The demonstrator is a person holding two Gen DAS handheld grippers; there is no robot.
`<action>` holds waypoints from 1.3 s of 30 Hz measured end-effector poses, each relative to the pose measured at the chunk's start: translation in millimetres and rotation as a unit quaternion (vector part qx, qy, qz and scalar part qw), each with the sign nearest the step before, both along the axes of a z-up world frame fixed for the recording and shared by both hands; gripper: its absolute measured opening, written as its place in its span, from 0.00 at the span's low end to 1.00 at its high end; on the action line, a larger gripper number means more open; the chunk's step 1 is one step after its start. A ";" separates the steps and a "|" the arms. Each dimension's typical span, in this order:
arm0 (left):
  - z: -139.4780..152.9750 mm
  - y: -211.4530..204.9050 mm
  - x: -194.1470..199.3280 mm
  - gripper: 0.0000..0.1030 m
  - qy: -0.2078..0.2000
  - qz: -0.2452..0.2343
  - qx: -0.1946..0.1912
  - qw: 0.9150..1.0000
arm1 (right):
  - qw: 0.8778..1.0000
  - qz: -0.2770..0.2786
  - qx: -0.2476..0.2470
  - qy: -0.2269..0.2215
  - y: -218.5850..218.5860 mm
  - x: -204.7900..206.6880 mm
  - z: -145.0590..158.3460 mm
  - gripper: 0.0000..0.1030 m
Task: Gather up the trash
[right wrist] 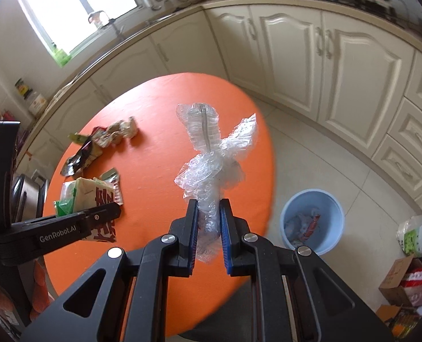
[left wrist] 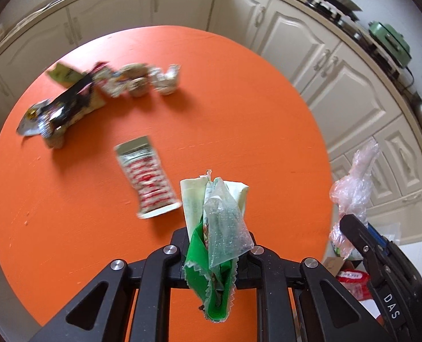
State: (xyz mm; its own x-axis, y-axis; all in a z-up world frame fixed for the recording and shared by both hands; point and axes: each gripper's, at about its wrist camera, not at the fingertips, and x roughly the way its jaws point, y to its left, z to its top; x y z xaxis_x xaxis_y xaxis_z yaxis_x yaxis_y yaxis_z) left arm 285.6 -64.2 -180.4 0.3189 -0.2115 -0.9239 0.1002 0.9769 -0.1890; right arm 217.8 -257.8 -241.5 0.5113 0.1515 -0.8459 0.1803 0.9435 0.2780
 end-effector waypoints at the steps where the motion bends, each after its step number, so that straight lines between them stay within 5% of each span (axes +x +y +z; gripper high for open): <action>1: 1.2 -13.8 3.0 0.13 0.000 -0.011 0.002 1.000 | 1.000 -0.013 0.001 0.000 -11.1 -4.2 -0.4 0.14; 9: 1.9 -125.5 19.7 0.13 0.008 -0.113 0.031 0.993 | 0.993 -0.118 0.014 0.012 -103.4 -37.7 -11.3 0.14; 20: -23.2 -251.1 59.9 0.14 0.024 -0.213 0.057 0.975 | 0.965 -0.259 0.004 0.044 -215.5 -86.8 -29.4 0.14; 27: -45.8 -296.4 80.6 0.23 0.015 -0.236 0.078 0.968 | 0.959 -0.277 0.000 0.065 -238.4 -88.8 -44.6 0.15; 30: -58.3 -309.8 85.3 0.50 0.019 -0.239 0.084 0.967 | 0.958 -0.277 0.003 0.072 -244.8 -86.4 -52.2 0.15; 38: -72.2 -317.2 98.5 0.52 0.028 -0.222 0.095 0.970 | 0.966 -0.251 0.018 0.053 -236.5 -62.0 -54.8 0.19; 39: -74.1 -314.0 101.8 0.52 0.031 -0.214 0.097 0.971 | 0.967 -0.248 0.023 0.050 -234.8 -58.4 -53.1 0.26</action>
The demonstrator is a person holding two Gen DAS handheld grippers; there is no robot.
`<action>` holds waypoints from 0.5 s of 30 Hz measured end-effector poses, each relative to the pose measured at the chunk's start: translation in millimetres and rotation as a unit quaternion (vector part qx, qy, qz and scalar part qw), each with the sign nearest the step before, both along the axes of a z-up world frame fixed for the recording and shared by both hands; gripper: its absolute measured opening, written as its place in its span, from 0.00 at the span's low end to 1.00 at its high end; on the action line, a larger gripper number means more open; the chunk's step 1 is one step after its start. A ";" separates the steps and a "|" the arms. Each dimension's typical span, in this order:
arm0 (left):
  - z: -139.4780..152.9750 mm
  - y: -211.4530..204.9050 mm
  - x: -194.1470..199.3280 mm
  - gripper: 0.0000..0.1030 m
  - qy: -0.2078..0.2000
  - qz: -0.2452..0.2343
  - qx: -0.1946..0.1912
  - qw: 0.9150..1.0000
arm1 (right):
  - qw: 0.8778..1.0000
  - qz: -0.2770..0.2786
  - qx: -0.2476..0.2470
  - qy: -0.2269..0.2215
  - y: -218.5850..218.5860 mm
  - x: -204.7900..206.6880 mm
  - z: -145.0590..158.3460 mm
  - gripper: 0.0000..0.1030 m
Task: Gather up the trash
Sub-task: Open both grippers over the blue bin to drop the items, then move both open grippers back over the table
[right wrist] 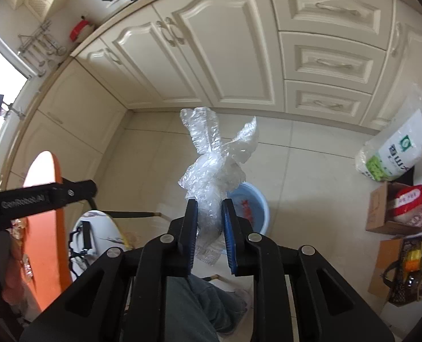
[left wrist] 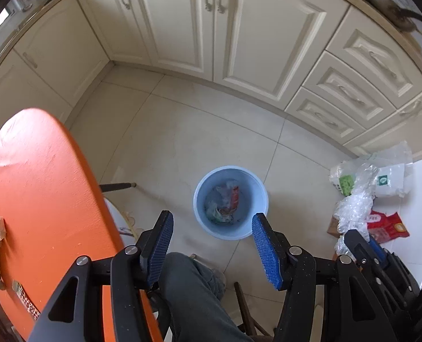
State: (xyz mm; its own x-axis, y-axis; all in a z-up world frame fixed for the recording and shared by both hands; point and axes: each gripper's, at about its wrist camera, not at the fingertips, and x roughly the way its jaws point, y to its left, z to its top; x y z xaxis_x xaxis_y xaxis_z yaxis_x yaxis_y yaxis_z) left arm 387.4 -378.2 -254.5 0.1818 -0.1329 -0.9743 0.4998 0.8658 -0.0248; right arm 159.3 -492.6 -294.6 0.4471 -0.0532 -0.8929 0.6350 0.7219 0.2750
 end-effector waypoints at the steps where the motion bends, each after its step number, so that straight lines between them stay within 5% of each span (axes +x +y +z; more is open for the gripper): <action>1: -0.1 1.4 2.8 0.52 0.001 0.006 0.002 1.000 | 1.000 0.001 0.003 -0.003 1.5 2.9 1.7 0.34; 3: -1.7 5.2 6.7 0.52 0.005 0.015 -0.001 1.000 | 1.000 -0.003 -0.006 -0.002 3.9 5.0 5.4 0.77; 5: -1.1 8.1 10.3 0.52 0.012 0.022 -0.004 1.000 | 0.999 -0.010 -0.034 -0.001 8.2 4.1 12.2 0.89; 15: 8.5 25.5 3.2 0.52 0.011 0.016 -0.011 1.000 | 0.999 -0.005 -0.040 0.004 22.5 -1.8 22.6 0.89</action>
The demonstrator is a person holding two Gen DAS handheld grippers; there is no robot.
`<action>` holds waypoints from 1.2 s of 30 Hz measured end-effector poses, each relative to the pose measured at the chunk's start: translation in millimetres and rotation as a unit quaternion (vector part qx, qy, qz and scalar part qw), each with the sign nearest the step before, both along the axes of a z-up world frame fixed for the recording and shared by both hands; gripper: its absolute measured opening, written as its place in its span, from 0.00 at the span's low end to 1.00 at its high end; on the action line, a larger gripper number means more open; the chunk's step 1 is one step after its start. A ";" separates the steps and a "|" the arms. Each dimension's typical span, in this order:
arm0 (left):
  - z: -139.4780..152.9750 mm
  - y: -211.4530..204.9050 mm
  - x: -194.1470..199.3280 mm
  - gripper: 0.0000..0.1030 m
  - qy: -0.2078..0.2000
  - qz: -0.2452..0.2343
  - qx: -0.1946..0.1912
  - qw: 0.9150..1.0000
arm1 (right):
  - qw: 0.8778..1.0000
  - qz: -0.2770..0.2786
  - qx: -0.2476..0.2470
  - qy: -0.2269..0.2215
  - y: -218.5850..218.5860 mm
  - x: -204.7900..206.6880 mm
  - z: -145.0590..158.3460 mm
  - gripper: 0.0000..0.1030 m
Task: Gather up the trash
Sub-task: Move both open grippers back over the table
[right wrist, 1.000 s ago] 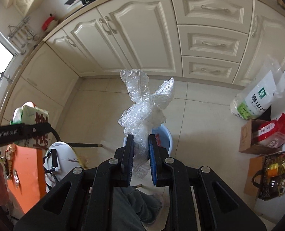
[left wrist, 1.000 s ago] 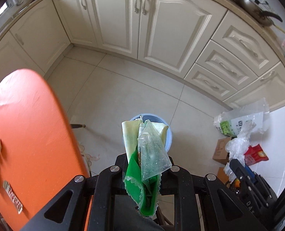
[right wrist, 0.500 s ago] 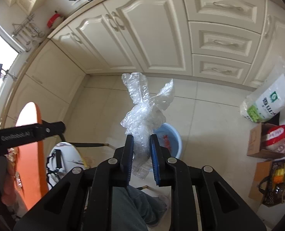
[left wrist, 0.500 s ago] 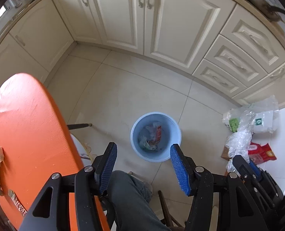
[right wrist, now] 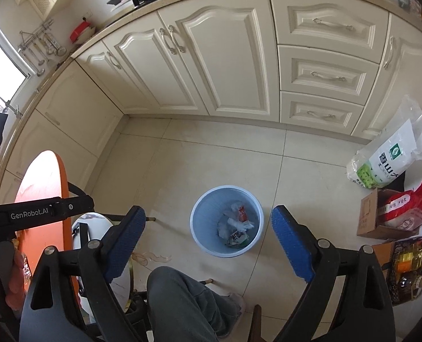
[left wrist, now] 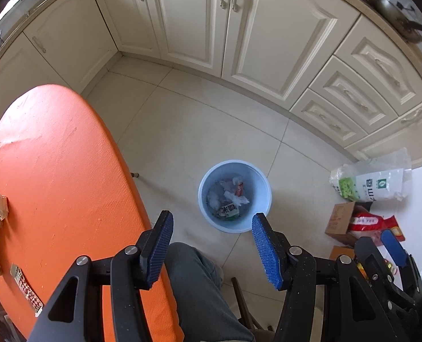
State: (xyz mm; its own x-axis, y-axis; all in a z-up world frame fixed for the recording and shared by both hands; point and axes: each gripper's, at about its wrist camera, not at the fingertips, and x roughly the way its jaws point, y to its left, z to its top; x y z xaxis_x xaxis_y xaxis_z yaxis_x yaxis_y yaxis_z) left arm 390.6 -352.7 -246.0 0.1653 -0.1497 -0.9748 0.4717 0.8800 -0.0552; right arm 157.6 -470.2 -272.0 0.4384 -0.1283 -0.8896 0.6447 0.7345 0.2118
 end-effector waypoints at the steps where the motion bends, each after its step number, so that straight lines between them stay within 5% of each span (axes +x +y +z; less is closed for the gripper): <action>1: 1.5 2.7 -2.2 0.52 -0.001 -0.001 -0.001 1.000 | 1.000 0.002 -0.002 -0.001 2.8 -0.9 2.1 0.89; 16: 51.1 82.0 -55.8 0.52 -0.035 0.011 -0.031 0.999 | 0.999 0.023 -0.033 -0.022 52.8 -11.7 41.5 0.90; 36: 109.0 334.2 -127.2 0.56 -0.076 0.164 -0.065 0.981 | 0.981 0.178 -0.054 -0.049 228.4 38.0 61.8 0.94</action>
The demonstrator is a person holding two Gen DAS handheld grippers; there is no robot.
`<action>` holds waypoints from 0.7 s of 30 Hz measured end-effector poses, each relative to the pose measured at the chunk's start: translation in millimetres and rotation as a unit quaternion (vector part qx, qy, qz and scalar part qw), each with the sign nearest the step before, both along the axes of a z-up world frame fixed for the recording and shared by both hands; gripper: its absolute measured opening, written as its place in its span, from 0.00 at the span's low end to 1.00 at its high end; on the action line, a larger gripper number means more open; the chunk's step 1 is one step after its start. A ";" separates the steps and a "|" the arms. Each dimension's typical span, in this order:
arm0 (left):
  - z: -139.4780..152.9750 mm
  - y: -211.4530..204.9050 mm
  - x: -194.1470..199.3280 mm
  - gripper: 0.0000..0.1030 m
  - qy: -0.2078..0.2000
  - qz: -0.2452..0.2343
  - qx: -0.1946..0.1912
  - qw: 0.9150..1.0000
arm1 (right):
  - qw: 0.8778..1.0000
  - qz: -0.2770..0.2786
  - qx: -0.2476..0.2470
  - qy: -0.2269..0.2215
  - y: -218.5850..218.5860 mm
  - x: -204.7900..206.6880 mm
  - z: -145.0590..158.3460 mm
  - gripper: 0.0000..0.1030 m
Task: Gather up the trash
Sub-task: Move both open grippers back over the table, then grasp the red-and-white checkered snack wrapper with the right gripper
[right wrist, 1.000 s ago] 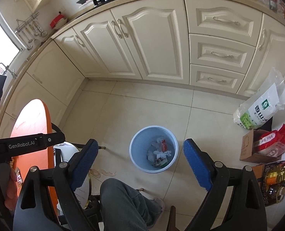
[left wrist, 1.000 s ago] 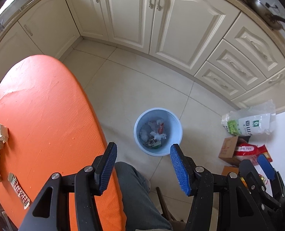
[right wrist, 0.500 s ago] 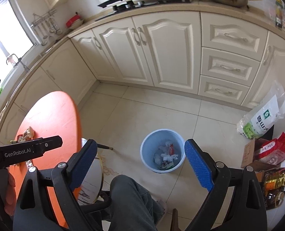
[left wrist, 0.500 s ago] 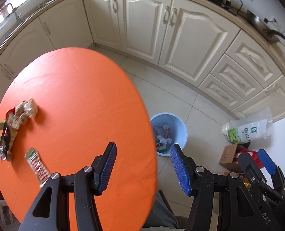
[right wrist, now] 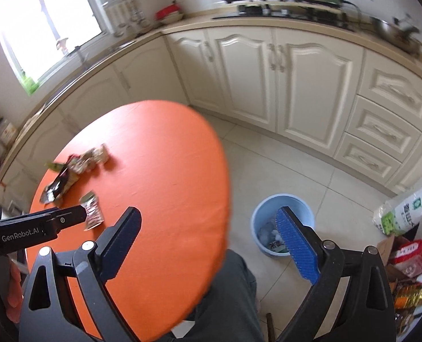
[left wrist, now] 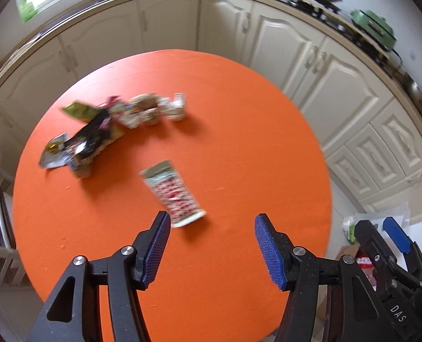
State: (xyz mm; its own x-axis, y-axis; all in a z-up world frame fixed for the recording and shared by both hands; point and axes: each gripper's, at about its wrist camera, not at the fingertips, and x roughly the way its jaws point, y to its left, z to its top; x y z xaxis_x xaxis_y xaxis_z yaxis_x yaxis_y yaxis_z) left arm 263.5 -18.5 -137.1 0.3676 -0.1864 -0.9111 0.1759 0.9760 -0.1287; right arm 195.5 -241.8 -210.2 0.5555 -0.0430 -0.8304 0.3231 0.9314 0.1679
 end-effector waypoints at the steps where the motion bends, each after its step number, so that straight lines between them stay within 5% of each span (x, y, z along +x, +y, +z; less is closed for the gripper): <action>1: -0.3 19.9 -2.7 0.57 0.000 0.016 -0.004 1.000 | 1.000 0.014 -0.002 0.003 12.4 5.2 -1.9 0.94; 12: -26.5 139.6 -9.1 0.59 0.048 0.133 -0.020 0.990 | 0.985 0.163 -0.035 0.048 138.4 61.8 -38.8 0.94; 21: -42.4 201.8 5.5 0.59 0.067 0.182 -0.048 0.980 | 0.967 0.222 -0.070 0.101 197.3 105.7 -80.5 0.92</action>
